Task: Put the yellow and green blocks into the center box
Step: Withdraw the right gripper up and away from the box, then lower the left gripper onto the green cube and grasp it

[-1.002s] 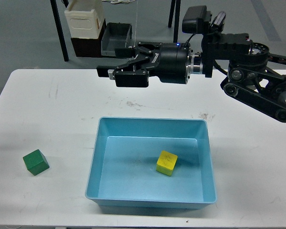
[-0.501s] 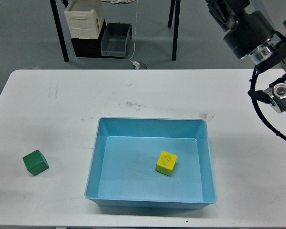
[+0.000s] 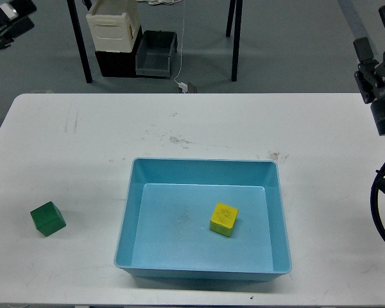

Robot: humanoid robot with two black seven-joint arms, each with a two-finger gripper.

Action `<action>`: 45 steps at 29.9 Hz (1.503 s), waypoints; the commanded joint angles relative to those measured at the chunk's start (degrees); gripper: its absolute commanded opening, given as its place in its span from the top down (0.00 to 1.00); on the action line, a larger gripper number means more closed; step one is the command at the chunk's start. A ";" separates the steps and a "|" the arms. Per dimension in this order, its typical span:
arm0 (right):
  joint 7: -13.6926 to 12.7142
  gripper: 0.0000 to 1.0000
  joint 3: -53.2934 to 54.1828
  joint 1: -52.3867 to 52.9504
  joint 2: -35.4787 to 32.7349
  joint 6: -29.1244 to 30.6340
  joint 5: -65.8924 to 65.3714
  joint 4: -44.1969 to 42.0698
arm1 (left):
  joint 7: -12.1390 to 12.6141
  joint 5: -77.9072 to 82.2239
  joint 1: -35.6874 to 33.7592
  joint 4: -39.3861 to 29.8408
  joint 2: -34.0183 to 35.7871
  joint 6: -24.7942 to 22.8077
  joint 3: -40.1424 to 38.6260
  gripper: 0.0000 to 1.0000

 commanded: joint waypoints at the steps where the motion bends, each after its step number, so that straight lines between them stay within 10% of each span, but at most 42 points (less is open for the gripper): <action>1: -0.14 0.04 3.71 -5.85 3.02 0.01 3.44 2.51 | 0.01 9.94 -2.42 -4.97 6.68 -0.17 6.65 0.00; 23: -1.99 0.02 8.82 -19.22 4.78 0.37 21.56 4.80 | 0.01 41.15 -12.18 -10.79 13.38 -0.17 45.34 0.01; 45: -1.90 0.02 8.38 -20.01 4.87 0.28 21.56 4.80 | 0.01 45.93 -12.09 1.17 8.46 -0.17 51.94 0.00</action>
